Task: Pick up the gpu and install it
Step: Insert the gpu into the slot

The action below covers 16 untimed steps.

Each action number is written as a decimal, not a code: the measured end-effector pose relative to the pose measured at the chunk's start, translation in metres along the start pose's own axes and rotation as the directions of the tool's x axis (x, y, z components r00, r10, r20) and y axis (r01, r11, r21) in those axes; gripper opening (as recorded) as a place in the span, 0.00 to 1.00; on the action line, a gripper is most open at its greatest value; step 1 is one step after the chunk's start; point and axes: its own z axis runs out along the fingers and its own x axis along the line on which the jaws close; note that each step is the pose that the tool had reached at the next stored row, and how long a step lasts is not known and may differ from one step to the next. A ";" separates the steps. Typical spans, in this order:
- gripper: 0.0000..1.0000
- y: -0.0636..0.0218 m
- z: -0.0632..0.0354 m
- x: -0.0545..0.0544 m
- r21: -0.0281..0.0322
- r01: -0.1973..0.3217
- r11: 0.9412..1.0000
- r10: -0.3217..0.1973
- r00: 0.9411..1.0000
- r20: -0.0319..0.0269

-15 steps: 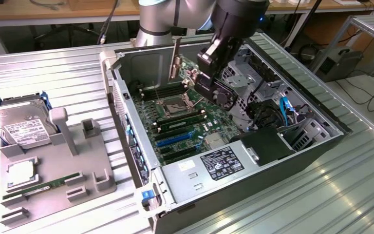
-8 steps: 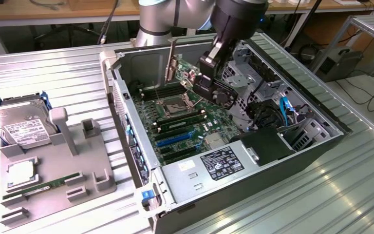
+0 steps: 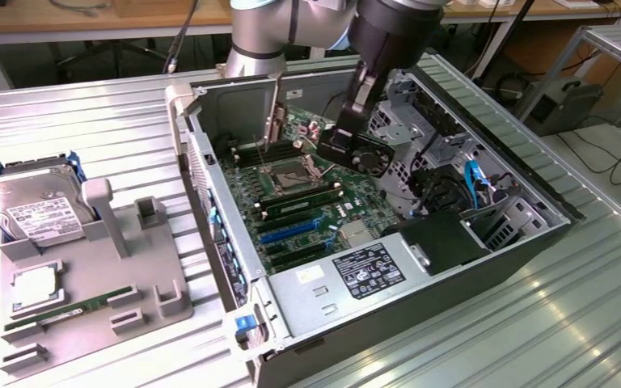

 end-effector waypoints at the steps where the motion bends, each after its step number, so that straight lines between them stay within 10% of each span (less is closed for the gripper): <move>1: 0.26 0.0000 0.0002 0.000 -0.001 0.019 1.000 -0.019 1.000 -0.001; 7: 0.26 -0.0002 0.0018 0.000 -0.005 0.167 0.986 -0.167 0.986 -0.014; 16: 0.26 -0.0005 0.0048 0.000 -0.013 0.354 0.935 -0.355 0.935 -0.030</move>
